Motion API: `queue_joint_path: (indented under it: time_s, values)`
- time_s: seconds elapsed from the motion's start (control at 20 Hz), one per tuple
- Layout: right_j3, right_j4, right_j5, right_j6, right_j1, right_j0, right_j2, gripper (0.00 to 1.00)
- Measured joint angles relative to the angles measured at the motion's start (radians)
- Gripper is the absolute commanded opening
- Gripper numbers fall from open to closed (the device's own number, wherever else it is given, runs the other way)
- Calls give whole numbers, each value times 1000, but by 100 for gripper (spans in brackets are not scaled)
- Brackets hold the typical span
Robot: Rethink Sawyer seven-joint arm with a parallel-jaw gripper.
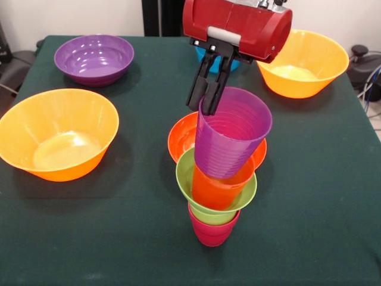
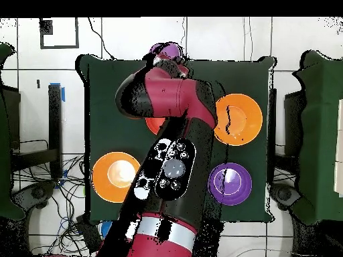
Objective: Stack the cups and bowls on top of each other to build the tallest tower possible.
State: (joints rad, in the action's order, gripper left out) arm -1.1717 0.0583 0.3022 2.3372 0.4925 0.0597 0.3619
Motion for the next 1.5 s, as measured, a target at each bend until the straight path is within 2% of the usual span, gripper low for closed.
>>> queue_joint_path:
  time_s: [1.3,1.35,1.5]
  values:
    - [2,-33,0,0,-4,21,18,0]
    - [2,-33,0,0,-3,21,18,100]
    - [2,-33,0,0,-3,21,18,100]
